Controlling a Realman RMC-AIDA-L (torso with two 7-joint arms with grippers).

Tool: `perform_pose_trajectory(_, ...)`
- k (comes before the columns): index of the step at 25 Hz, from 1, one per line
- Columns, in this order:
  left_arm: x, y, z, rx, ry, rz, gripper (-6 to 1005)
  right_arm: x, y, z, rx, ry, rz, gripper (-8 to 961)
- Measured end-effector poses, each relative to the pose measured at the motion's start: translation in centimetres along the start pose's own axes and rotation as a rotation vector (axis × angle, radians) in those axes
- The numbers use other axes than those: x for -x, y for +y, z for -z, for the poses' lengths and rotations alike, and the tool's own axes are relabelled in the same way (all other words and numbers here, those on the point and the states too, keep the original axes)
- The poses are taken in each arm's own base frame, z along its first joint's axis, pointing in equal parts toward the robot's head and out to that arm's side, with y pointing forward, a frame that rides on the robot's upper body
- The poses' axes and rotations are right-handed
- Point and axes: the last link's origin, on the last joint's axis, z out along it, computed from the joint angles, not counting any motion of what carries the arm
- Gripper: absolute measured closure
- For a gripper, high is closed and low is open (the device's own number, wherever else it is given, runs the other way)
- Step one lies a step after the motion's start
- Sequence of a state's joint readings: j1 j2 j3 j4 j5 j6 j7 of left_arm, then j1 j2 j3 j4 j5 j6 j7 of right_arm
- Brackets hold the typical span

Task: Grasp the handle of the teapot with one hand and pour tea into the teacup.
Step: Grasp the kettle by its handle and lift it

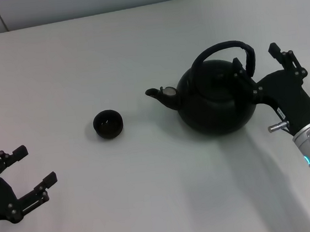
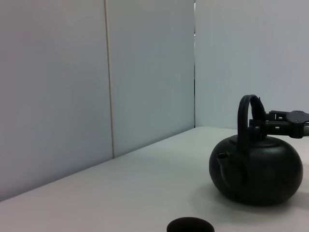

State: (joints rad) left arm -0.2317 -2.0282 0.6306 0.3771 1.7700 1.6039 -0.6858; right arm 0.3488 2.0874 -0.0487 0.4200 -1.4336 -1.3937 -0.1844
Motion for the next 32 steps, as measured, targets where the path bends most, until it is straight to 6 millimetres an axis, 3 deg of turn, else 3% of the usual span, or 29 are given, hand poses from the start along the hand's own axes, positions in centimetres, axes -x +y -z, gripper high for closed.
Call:
perform_pose_trajectory(4, -0.09, -0.05, -0.04, -0.002, 0.005, -0.001, 186, -0.01, 0.05, -0.01, 0.006, 0.0, 0.003, 137)
perform_pose_trajectory(12, -0.22, 0.01, 0.02, -0.004, 0.017, 0.006, 186, -0.02, 0.1, -0.03, 0.044, -0.003, -0.014, 246)
perform_pose_trajectory(23, -0.15, 0.24, 0.03, -0.003, 0.02, 0.01, 186, -0.11, 0.18, 0.1, 0.048, 0.001, -0.018, 698)
perform_pose_trajectory(28, -0.12, 0.33, 0.04, -0.003, 0.021, 0.009, 186, -0.05, 0.15, 0.12, 0.043, -0.004, -0.021, 815)
perform_pose_trajectory(32, -0.08, 0.42, 0.03, -0.003, 0.022, 0.011, 186, 0.32, -0.1, -0.18, 0.039, -0.027, -0.031, 815)
